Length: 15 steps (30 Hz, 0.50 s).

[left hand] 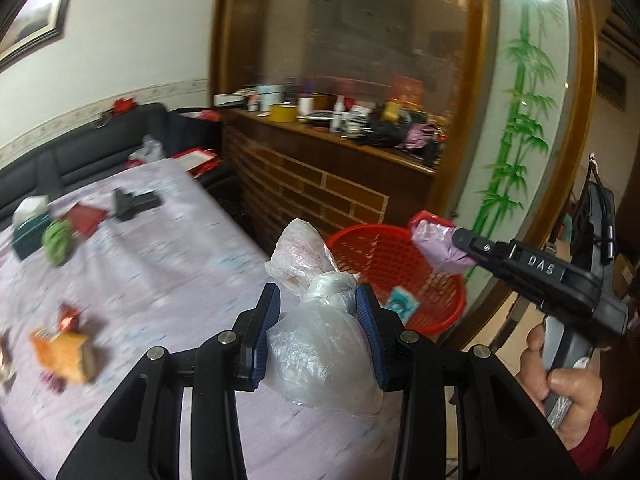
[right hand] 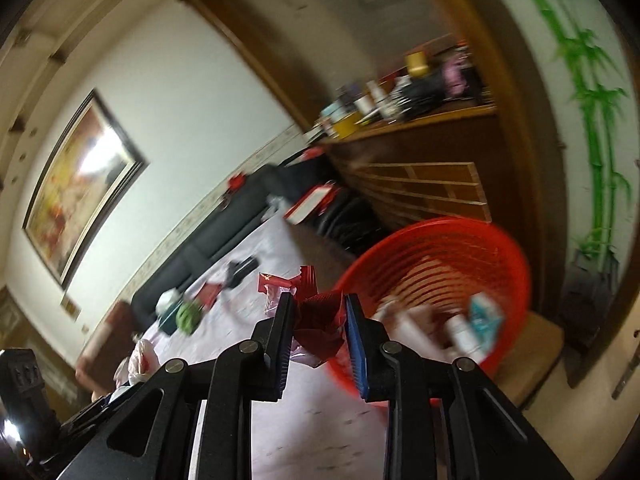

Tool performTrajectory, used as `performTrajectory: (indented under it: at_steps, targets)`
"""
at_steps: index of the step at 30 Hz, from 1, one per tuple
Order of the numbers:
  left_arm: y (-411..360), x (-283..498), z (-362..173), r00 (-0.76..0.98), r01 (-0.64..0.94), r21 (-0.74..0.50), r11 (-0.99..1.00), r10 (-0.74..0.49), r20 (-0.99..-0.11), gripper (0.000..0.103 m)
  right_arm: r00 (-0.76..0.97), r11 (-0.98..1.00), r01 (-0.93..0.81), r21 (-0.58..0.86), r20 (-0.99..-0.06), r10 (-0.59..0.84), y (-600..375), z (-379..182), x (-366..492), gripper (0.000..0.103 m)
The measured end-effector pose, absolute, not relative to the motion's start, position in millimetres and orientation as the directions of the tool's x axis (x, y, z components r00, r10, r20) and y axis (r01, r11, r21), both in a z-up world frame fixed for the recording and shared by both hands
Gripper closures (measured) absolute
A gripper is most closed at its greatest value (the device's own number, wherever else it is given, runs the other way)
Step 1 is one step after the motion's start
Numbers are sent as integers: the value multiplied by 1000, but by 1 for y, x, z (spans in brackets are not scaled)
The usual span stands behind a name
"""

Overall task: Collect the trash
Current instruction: 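Carry both held items to the red basket and open both tools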

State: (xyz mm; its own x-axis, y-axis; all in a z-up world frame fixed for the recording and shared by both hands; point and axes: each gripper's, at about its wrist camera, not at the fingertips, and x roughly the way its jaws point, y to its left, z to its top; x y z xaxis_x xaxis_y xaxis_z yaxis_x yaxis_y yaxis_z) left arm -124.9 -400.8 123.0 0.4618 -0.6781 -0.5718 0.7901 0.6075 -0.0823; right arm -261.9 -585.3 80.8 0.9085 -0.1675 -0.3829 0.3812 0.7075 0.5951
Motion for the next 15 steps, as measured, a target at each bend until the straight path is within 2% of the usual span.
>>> performTrajectory:
  at_steps: [8,10,11,12,15]
  targets:
    - [-488,-115,104,358,831,-130,541,-698,-620,64,885,647,454,613,-394,-248,-641,78,-279,74]
    - [-501,-113,97,343,839,-129,529,-697,-630,57,876,636,471,612,-410,-254,-654,73,-277,73]
    - [-509,-110,91,333,840,-130,527,-689,-644,46,870,631,482,607,-419,-261,-660,71,-273,73]
    - [-509,-110,89,330,839,-133,528,-687,-647,40,858,629,502,594,-437,-272,-665,68,-267,73]
    - [-505,-112,89,329,842,-135,523,-694,-640,39,837,626,529,574,-474,-273,-674,59,-256,53]
